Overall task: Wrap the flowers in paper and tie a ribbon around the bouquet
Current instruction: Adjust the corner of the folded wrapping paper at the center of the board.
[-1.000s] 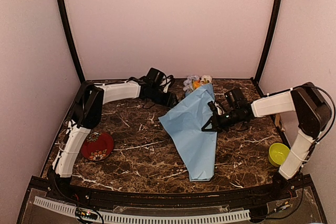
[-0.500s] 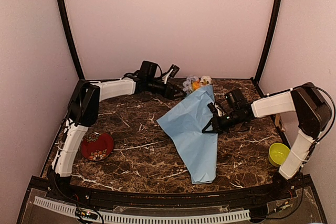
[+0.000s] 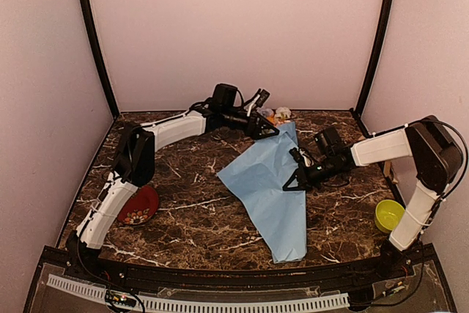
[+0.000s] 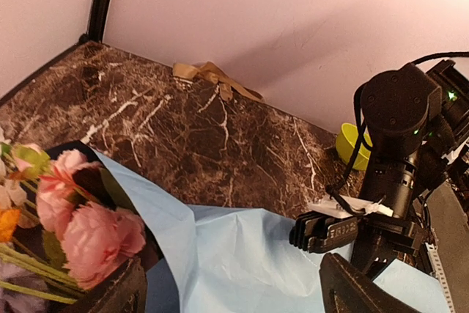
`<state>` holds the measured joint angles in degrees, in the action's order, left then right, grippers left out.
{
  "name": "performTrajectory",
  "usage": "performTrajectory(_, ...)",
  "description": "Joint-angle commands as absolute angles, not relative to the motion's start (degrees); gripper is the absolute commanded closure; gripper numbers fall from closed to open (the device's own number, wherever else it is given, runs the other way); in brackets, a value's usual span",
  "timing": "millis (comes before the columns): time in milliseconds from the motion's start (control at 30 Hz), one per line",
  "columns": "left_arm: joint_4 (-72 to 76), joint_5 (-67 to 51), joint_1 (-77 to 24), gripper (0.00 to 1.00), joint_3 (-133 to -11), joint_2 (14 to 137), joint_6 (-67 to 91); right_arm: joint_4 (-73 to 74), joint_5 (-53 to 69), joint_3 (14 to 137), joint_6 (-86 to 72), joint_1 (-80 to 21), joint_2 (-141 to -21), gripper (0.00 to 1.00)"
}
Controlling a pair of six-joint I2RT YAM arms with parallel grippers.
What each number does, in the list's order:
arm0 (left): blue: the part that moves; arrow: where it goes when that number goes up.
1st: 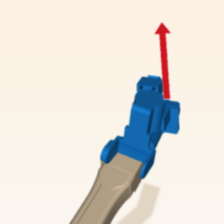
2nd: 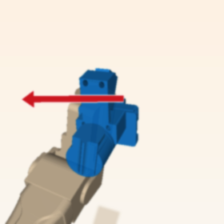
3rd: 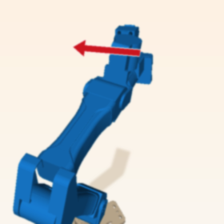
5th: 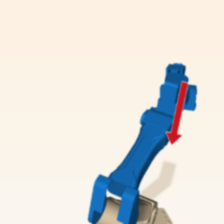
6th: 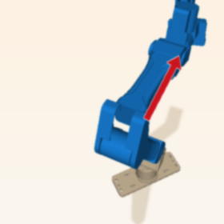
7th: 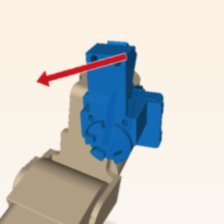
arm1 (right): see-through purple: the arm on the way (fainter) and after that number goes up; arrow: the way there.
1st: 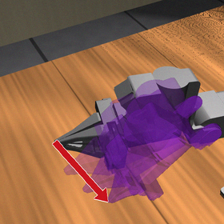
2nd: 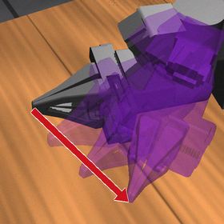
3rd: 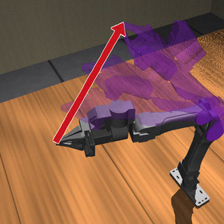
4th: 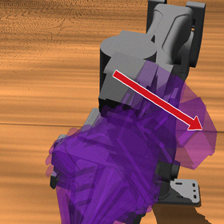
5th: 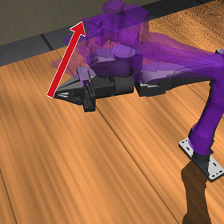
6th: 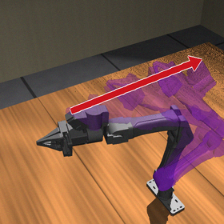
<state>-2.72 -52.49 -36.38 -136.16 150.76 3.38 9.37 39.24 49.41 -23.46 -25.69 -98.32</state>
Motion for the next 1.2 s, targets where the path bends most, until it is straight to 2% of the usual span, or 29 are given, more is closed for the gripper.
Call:
performTrajectory(0,-6.8,-49.3,-37.7,0.18,-137.4,150.9,2.3,8.7,41.6,48.0,-22.5,-25.9,-97.2,1.0)
performTrajectory(200,-12.5,-46.3,-38.2,0.25,-136.4,150.7,1.7,6.8,43.9,44.0,-23.4,-27.6,-95.8,1.0)
performTrajectory(333,-13.4,-46.5,-38.7,0.28,-130.0,147.5,0.9,6.5,45.2,41.6,-23.1,-28.5,-93.7,1.0)
performTrajectory(567,-9.5,-51.9,-38.7,0.48,-124.1,145.2,3.4,7.6,45.6,41.2,-22.2,-28.9,-93.4,1.0)
performTrajectory(733,0.5,-58.7,-38.8,0.46,-121.3,144.2,10.0,9.2,45.9,41.2,-20.9,-29.3,-92.6,1.0)
performTrajectory(933,0.0,-57.3,-38.5,0.39,-123.9,144.3,10.7,10.8,46.5,40.3,-19.2,-30.3,-91.8,1.0)
performTrajectory(1167,-2.9,-56.3,-38.4,0.41,-122.9,143.5,10.3,13.3,46.3,40.5,-16.7,-31.9,-91.8,1.0)
